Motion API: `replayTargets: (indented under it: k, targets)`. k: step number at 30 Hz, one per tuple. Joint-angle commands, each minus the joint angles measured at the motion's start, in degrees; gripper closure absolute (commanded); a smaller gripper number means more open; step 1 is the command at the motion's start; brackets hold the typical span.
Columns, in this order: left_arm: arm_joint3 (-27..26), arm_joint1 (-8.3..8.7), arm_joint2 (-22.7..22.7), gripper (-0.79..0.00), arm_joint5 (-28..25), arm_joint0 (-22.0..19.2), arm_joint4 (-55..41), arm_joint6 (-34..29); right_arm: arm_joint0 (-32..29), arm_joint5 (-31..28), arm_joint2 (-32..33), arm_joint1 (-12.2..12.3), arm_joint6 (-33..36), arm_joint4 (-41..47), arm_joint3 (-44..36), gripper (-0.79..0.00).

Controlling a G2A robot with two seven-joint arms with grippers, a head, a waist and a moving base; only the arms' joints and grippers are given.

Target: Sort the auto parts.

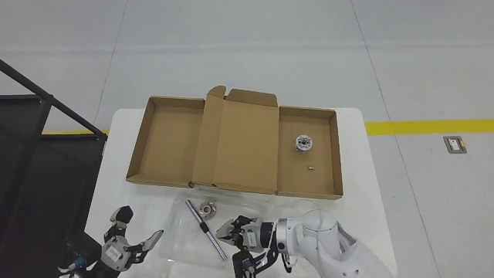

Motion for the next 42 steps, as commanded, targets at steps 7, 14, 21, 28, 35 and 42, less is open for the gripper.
replayTargets:
  k: [7, 14, 21, 28, 35, 42]
  targets:
    - [0.00, 0.00, 0.00, -0.785, 0.00, 0.00, 0.00, 0.00, -0.20, 0.20, -0.37, -0.10, 1.73, 0.27, 0.26, 0.000]
    - [0.00, 0.00, 0.00, -0.785, 0.00, 0.00, 0.00, 0.00, 1.16, 9.36, 2.79, -0.44, -11.39, 10.77, 2.47, 0.000]
    - [0.00, 0.00, 0.00, -0.785, 0.00, 0.00, 0.00, 0.00, 0.67, 16.02, 6.63, 0.16, -33.21, 18.91, 7.35, 0.000]
    - [0.00, 0.00, 0.00, -0.785, 0.00, 0.00, 0.00, 0.00, 0.61, 17.46, 9.82, 0.83, -46.55, 23.88, 13.27, 0.000]
    - [0.00, 0.00, 0.00, -0.785, 0.00, 0.00, 0.00, 0.00, -1.91, 17.89, 15.28, 1.88, -32.06, 25.92, 14.15, 0.000]
    - [0.00, 0.00, 0.00, -0.785, 0.00, 0.00, 0.00, 0.00, -6.51, 15.03, 23.03, 3.58, -3.87, 25.73, 10.15, 0.000]
